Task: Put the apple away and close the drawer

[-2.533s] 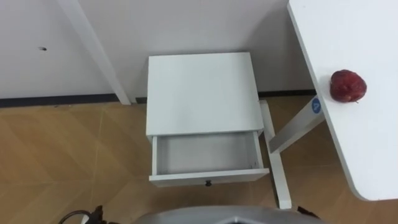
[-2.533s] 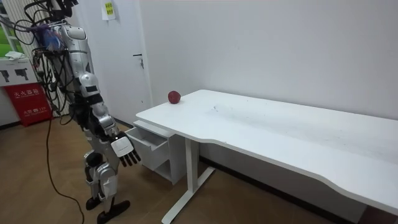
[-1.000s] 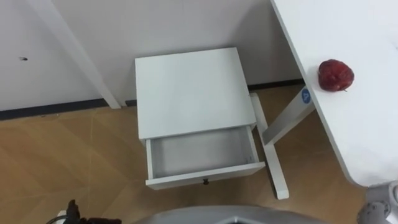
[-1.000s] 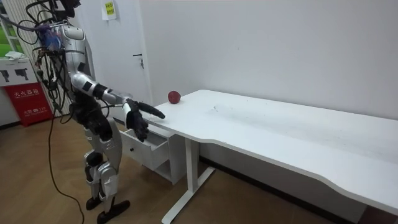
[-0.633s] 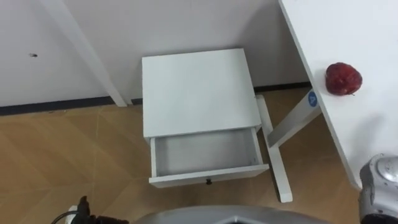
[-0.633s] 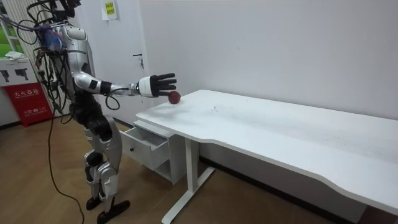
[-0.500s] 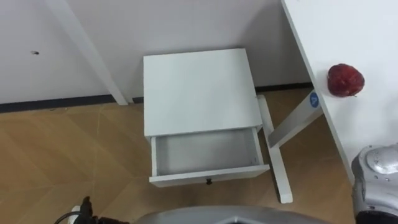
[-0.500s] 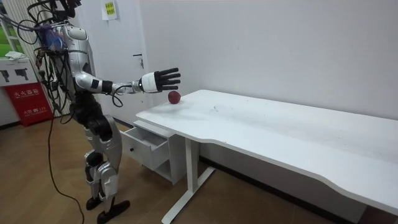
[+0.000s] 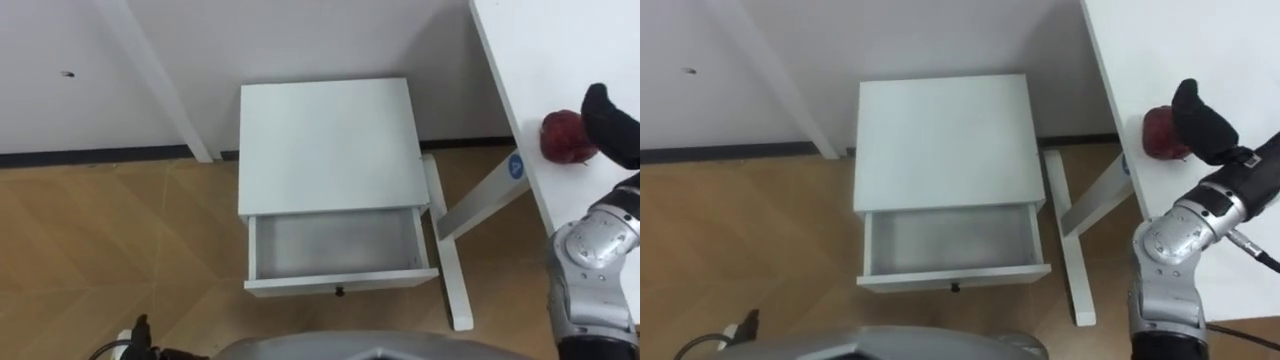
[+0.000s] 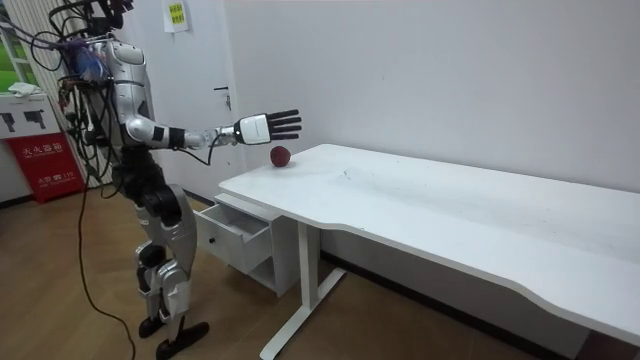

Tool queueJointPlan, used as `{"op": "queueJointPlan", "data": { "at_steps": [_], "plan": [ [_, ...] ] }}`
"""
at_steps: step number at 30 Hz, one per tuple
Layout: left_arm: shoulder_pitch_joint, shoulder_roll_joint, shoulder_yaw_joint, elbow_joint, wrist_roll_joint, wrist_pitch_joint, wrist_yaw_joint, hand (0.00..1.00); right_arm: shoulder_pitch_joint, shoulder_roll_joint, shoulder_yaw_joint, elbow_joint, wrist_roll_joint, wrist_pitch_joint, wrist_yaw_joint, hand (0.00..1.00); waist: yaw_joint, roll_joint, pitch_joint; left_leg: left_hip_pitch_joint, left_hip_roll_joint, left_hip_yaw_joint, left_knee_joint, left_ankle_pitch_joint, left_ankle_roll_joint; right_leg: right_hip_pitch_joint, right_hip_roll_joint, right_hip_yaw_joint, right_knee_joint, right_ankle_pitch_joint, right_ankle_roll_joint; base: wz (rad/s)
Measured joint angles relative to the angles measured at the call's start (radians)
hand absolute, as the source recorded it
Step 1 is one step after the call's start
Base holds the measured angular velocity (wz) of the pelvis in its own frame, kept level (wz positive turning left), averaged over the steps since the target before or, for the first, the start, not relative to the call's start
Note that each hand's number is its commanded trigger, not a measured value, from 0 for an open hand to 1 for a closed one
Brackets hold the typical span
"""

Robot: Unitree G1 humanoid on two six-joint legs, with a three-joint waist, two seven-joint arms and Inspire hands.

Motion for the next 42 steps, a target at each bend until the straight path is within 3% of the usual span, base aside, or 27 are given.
{"op": "queueJointPlan", "data": {
  "at_steps": [14,19,25,42],
  "plan": [
    [0.006,-0.002,0.000,0.000,0.002,0.004,-0.010,0.00,0.016,0.001,0.003,0.072,0.021,0.014,0.106,0.00,0.000,-0.009,0.0017,-0.002,-0.001,0.000,0.001,0.000,0.000,-0.002,0.000,0.002,-0.003,0.001,-0.001,0.00],
    [0.000,-0.002,0.000,-0.004,0.000,0.004,-0.021,0.00,0.015,0.001,0.003,0.098,0.021,0.016,0.140,0.00,-0.004,-0.020,0.0087,-0.005,0.000,0.000,0.001,0.000,0.000,-0.001,0.000,0.002,-0.003,0.001,-0.001,0.00],
    [-0.002,-0.002,0.002,-0.001,0.000,0.005,-0.023,0.00,0.015,0.001,0.003,0.104,0.020,0.037,0.186,0.00,-0.002,-0.027,0.0059,-0.004,0.001,0.000,0.001,0.000,0.000,-0.002,-0.001,0.006,-0.001,0.001,-0.001,0.00],
    [-0.002,-0.003,0.002,-0.001,0.001,0.019,-0.042,0.00,0.008,0.001,0.025,0.114,0.021,0.044,0.281,0.00,0.001,-0.018,0.0065,-0.001,0.007,0.001,0.001,0.000,0.000,0.001,0.002,0.009,0.001,0.002,-0.002,0.00]
  ]
}}
